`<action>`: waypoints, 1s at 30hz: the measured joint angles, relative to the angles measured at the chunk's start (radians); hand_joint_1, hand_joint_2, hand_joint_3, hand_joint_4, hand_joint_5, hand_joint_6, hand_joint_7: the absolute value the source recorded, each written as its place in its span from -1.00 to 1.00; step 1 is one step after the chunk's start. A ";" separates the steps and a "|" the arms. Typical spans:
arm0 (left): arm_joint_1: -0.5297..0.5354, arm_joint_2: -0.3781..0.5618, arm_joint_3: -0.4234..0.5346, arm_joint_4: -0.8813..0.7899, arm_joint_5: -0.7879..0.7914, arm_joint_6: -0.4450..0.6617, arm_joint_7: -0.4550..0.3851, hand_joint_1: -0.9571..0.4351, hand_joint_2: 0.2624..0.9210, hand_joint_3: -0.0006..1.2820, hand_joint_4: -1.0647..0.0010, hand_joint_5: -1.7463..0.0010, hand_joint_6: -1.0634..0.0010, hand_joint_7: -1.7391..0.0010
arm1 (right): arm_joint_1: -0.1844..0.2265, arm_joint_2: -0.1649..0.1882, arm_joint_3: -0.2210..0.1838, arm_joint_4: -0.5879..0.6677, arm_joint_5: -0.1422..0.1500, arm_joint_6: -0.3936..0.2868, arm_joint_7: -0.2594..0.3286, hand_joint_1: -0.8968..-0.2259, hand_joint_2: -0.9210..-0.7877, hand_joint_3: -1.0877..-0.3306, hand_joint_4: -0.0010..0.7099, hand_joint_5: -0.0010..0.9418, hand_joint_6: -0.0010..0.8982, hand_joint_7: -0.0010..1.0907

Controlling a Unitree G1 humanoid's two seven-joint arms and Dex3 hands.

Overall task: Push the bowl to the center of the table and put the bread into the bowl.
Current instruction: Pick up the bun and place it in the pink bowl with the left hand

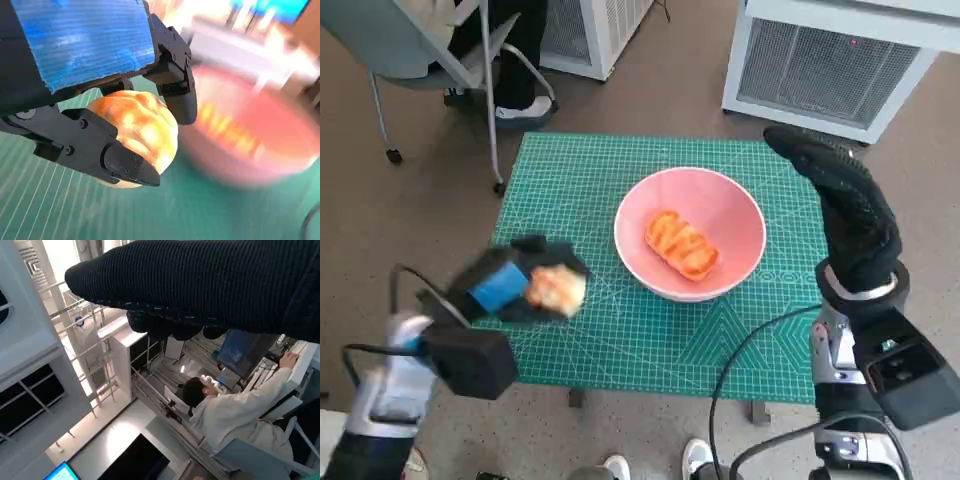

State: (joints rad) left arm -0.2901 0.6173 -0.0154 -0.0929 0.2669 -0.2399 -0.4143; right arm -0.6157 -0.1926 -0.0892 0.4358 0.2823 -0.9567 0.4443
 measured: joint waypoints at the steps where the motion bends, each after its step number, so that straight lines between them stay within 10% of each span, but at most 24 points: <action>1: -0.012 -0.004 0.003 -0.012 0.000 0.000 0.008 0.38 1.00 -0.83 -0.06 -0.52 -0.26 -0.26 | 0.000 0.000 0.000 0.000 0.000 0.000 0.000 -0.09 -1.00 -0.17 -0.26 -1.00 -1.00 0.24; 21: -0.407 -0.235 -0.225 0.297 0.135 -0.074 0.108 0.37 1.00 -0.64 0.18 -0.51 0.04 -0.59 | 0.000 -0.002 -0.011 0.002 -0.001 -0.003 0.003 -0.12 -1.00 -0.18 -0.26 -1.00 -1.00 0.23; 25: -0.456 -0.259 -0.273 0.394 0.145 -0.064 0.063 0.01 1.00 -0.60 0.05 0.38 0.12 -0.66 | 0.002 -0.003 -0.015 -0.002 -0.001 -0.004 0.003 -0.14 -1.00 -0.18 -0.26 -1.00 -1.00 0.23; 30: -0.503 -0.276 -0.322 0.479 0.160 -0.027 -0.009 -0.02 0.99 -0.85 0.15 0.91 0.15 0.49 | 0.009 -0.006 -0.024 -0.012 -0.008 -0.006 -0.002 -0.15 -1.00 -0.18 -0.26 -1.00 -1.00 0.21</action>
State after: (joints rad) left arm -0.7927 0.3409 -0.3377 0.3866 0.4267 -0.2669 -0.4237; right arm -0.6069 -0.1987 -0.1127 0.4236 0.2743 -0.9624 0.4425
